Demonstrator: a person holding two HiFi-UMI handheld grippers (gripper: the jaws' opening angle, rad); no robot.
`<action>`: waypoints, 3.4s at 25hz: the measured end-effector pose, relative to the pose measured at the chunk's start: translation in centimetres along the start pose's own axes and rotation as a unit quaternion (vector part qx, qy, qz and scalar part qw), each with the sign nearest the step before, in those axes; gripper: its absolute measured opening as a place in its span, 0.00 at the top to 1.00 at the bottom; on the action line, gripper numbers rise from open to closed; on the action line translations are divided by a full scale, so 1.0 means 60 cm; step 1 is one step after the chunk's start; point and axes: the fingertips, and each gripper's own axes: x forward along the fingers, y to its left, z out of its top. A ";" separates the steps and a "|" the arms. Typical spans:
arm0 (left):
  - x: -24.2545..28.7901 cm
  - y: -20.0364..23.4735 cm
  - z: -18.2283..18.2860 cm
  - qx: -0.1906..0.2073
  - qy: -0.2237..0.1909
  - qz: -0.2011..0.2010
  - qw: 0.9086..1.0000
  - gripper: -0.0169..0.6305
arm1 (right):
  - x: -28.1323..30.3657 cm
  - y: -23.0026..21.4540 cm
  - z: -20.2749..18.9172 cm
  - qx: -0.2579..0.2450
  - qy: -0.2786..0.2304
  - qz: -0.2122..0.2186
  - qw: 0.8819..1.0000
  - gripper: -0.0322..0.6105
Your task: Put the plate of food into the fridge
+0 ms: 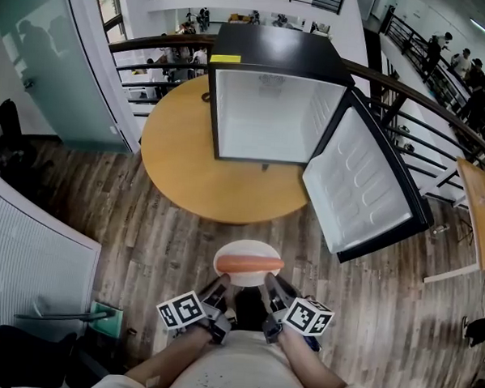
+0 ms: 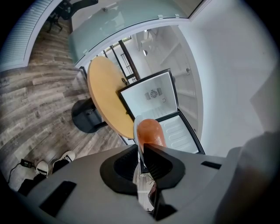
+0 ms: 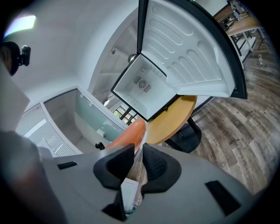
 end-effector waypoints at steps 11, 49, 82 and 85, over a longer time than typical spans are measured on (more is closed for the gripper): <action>0.082 0.002 0.058 0.002 0.002 0.003 1.000 0.89 | 0.076 -0.030 0.064 -0.003 0.004 0.000 1.000 0.84; 0.355 -0.045 0.299 0.009 -0.012 0.014 1.000 0.89 | 0.339 -0.075 0.325 0.004 0.010 0.031 0.999 0.84; 0.502 -0.005 0.386 0.000 0.014 0.008 1.000 0.89 | 0.463 -0.150 0.399 0.035 -0.017 -0.005 0.999 0.84; 0.518 0.002 0.396 -0.005 0.011 0.008 1.000 0.89 | 0.480 -0.159 0.408 0.037 -0.020 -0.007 0.999 0.84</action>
